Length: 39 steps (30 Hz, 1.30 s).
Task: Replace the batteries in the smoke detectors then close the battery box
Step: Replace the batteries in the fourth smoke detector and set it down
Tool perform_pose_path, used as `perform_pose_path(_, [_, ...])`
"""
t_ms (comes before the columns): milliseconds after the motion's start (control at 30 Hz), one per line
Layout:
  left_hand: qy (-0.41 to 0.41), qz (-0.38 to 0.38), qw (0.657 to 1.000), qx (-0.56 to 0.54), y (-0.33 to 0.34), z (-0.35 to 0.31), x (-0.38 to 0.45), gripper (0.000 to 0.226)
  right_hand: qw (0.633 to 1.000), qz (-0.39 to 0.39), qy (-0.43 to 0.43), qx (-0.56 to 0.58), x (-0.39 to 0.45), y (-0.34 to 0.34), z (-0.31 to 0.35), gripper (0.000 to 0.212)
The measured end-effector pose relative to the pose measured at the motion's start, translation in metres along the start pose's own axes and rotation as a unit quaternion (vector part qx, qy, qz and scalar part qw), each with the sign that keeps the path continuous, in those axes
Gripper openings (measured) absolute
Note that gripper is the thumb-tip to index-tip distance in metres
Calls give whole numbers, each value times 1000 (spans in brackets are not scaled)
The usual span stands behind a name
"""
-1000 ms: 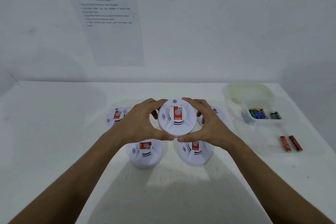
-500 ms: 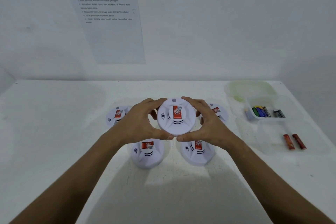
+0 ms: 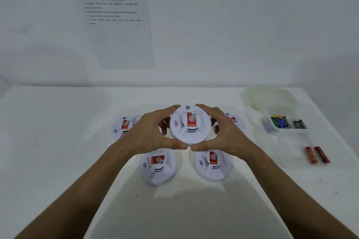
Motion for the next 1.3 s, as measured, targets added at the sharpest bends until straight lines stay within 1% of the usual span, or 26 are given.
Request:
perform_pose_path(100, [-5,-1,1000,7,-2,6,3,85,1000,-1,-2,-4,4,1,0,95])
perform_pose_path(267, [-4,-5,1000,4,-5,7,7,82,1000,-4,4,-6,11,2,-7,99])
perform_pose_path(533, [-3,-8,1000,15,-6,7,13,81,1000,-6,1,-14,17,2,-9,95])
perform_pose_path(667, [-5,-7,1000,13,-7,8,16,79,1000,-8,4,-12,20,2,-12,99])
perform_pose_path(1033, [-22,-2,1000,19,-4,27,26,79,1000,-3,11,-15,35,12,-29,99])
perform_pose_path(1167, [-43,-1,999,17,-1,36,32,78,999,3,27,-33,43,19,-37,95])
perform_pose_path(1300, [-80,5,996,35,4,48,39,78,996,11,52,-74,54,30,-48,97])
Point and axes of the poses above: each hand's wrist, its own x-axis towards the middle knuckle, its own y-axis out of the palm, z = x × y, the point moved 6 cm from there along x, towards the middle knuckle, and after that the axes turned 8 degrees about -x, right-handed, at the moved point
